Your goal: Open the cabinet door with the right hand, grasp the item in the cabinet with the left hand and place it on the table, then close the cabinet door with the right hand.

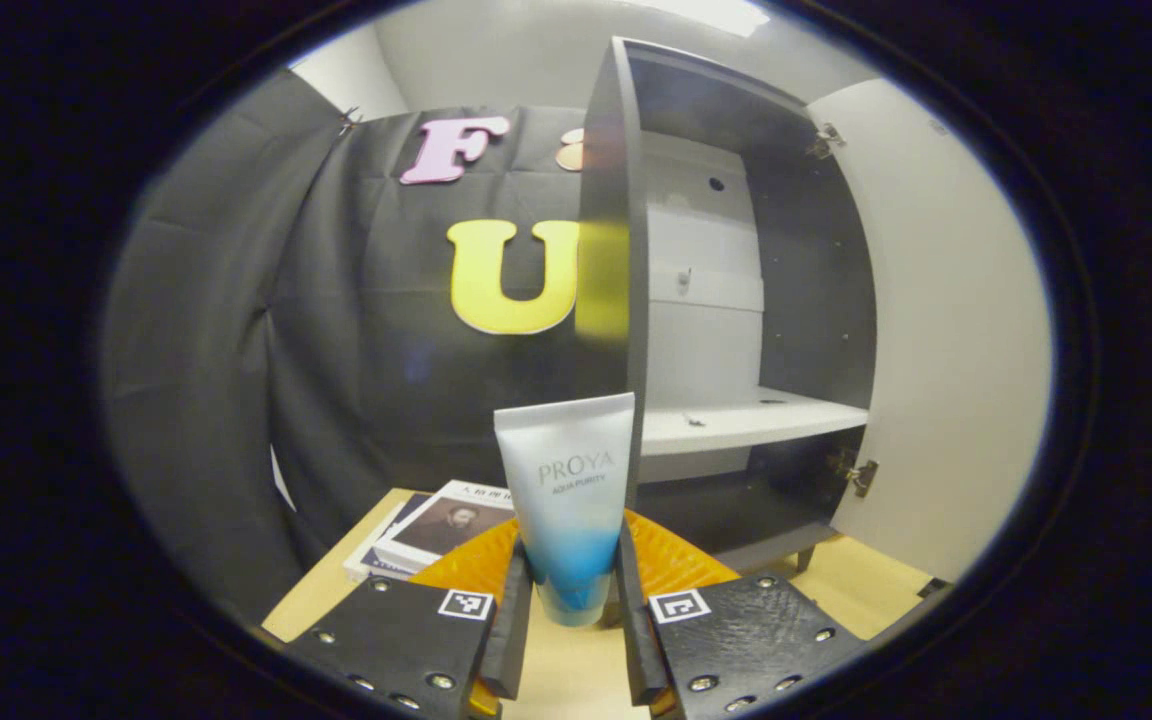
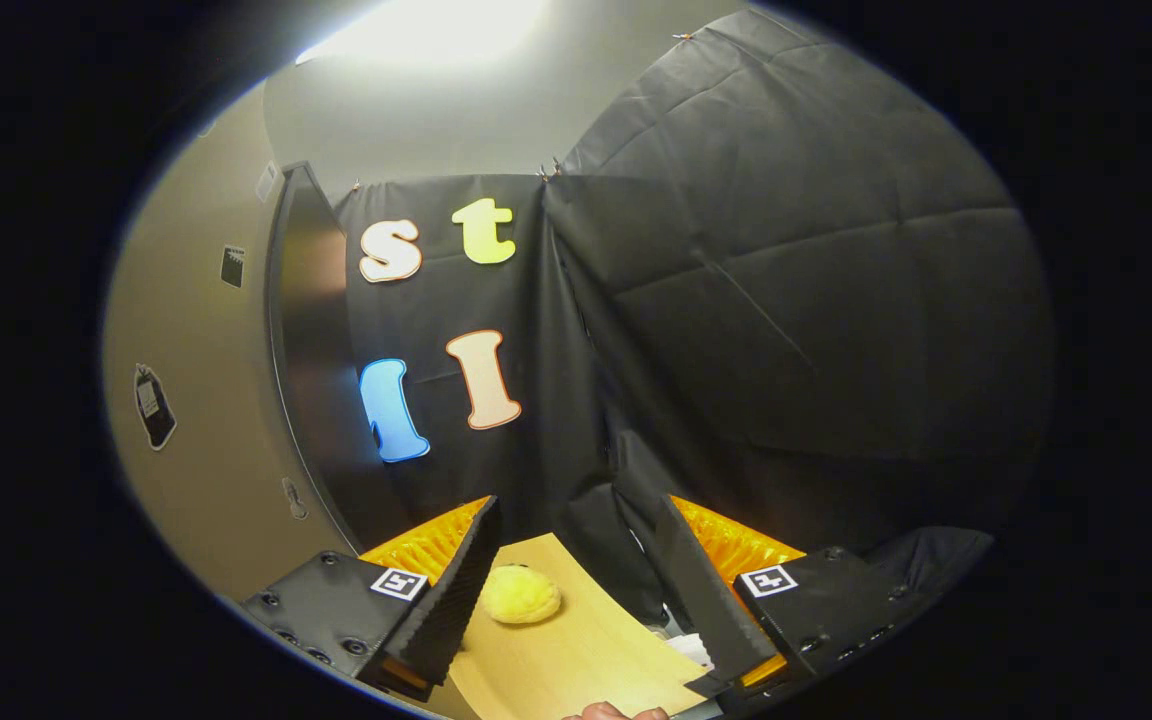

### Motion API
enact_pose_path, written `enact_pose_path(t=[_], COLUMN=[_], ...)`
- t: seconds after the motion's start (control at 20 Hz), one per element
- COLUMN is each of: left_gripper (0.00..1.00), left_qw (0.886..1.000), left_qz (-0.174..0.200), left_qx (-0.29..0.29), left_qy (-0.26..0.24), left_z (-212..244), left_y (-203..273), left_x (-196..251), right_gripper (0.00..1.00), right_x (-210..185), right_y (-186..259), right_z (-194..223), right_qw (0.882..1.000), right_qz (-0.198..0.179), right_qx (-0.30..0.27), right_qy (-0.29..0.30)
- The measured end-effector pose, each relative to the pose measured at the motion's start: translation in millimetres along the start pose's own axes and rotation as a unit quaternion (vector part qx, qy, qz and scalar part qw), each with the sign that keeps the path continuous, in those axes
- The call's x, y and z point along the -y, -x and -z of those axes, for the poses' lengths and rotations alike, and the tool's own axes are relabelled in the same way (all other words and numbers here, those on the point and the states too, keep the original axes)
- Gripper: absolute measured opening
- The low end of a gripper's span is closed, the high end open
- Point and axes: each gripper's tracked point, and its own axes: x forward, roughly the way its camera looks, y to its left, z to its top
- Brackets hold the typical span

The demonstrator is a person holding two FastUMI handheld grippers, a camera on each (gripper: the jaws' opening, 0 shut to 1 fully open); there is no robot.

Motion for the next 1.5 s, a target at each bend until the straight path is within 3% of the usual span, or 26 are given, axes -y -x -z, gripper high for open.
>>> enact_pose_path(t=[0.35,0.45,0.5,0.55,0.7,0.75,0.8,0.95,1.0,1.05,1.1,1.15,1.2,1.3,1.5], left_gripper=[0.46,0.42,0.39,0.41,0.46,0.44,0.42,0.39,0.39,0.46,0.46,0.39,0.46,0.42,0.46], left_qw=[0.999,0.998,0.997,0.996,0.993,0.993,0.992,0.993,0.993,0.993,0.992,0.992,0.992,0.992,0.991], left_qz=[-0.041,-0.047,-0.054,-0.061,-0.078,-0.073,-0.07,-0.064,-0.057,-0.054,-0.052,-0.051,-0.05,-0.048,-0.044], left_qx=[-0.019,-0.035,-0.047,-0.058,-0.084,-0.09,-0.098,-0.103,-0.105,-0.108,-0.109,-0.11,-0.111,-0.117,-0.123], left_qy=[-0.005,0.005,0.012,0.019,0.02,0.025,0.027,0.009,0.0,-0.01,-0.018,-0.023,-0.025,-0.021,-0.024], left_z=[89.1,119.2,135.1,149.8,189.0,197.5,206.9,220.5,224.6,229.4,232.9,236.5,239.3,248.1,256.8], left_y=[10.8,16.8,20.8,25.9,34.6,34.8,35.6,35.9,35.9,37.4,39.8,40.5,43.2,47.4,56.6], left_x=[-2.2,1.7,2.2,3.0,5.1,8.6,11.0,12.7,15.3,17.2,18.3,19.2,20.8,23.4,27.1], right_gripper=[0.98,0.98,0.92,0.98,0.98,0.92,0.98,0.98,0.98,0.98,0.98,0.98,0.98,0.98,0.98], right_x=[7.7,14.6,17.4,19.6,29.4,34.8,37.7,37.6,41.2,48.4,54.5,58.6,60.5,62.3,70.1], right_y=[14.4,15.4,17.5,20.1,25.0,24.3,23.4,24.3,25.3,25.4,26.3,25.6,25.8,27.3,33.6], right_z=[24.3,30.2,33.6,37.2,41.9,42.4,42.3,46.1,46.1,47.0,45.9,46.3,48.1,54.0,57.3], right_qw=[0.998,0.998,0.997,0.996,0.994,0.994,0.993,0.993,0.992,0.991,0.99,0.988,0.988,0.986,0.984], right_qz=[0.024,0.037,0.041,0.044,0.055,0.064,0.07,0.068,0.076,0.097,0.114,0.126,0.133,0.139,0.146], right_qx=[-0.048,-0.059,-0.066,-0.073,-0.085,-0.082,-0.078,-0.084,-0.083,-0.078,-0.071,-0.069,-0.07,-0.079,-0.084], right_qy=[-0.012,-0.004,0.002,0.009,0.034,0.044,0.051,0.053,0.05,0.051,0.051,0.049,0.046,0.048,0.067])
